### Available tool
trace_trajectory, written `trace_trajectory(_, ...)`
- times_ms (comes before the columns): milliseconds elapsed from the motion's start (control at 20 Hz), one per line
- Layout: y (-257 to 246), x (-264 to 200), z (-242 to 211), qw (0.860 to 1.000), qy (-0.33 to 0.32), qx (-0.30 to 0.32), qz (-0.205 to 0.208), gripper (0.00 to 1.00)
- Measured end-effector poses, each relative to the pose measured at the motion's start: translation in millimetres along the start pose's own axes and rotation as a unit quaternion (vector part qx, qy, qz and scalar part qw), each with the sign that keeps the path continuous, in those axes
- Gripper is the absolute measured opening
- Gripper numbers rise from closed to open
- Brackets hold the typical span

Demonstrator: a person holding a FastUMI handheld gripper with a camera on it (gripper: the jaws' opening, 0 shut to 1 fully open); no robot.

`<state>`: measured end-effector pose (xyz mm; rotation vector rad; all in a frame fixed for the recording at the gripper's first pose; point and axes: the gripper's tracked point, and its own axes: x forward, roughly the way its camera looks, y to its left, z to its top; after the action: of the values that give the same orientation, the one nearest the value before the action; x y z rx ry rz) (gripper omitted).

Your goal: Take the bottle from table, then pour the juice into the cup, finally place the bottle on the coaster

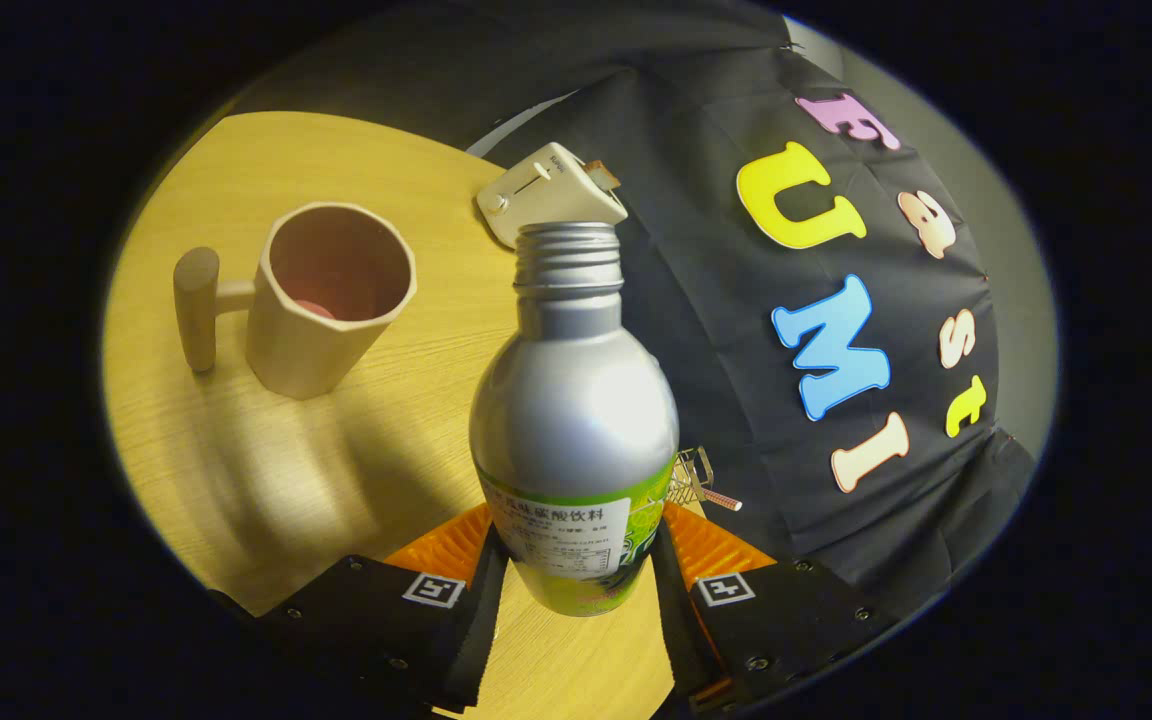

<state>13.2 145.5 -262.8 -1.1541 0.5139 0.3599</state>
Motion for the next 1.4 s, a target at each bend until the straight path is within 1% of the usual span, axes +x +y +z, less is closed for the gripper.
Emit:
trace_trajectory(300, 3, 5, 6, 0.999, 0.010, -0.054, 0.001, 0.70)
trace_trajectory(650, 3, 11, 19, 0.992, 0.017, -0.123, -0.005, 0.70)
trace_trajectory(950, 3, 12, 18, 0.983, 0.028, -0.179, -0.008, 0.69)
trace_trajectory(1250, 1, 14, 24, 0.973, 0.025, -0.230, -0.009, 0.69)
trace_trajectory(1400, -1, 15, 24, 0.964, 0.032, -0.263, -0.007, 0.69)
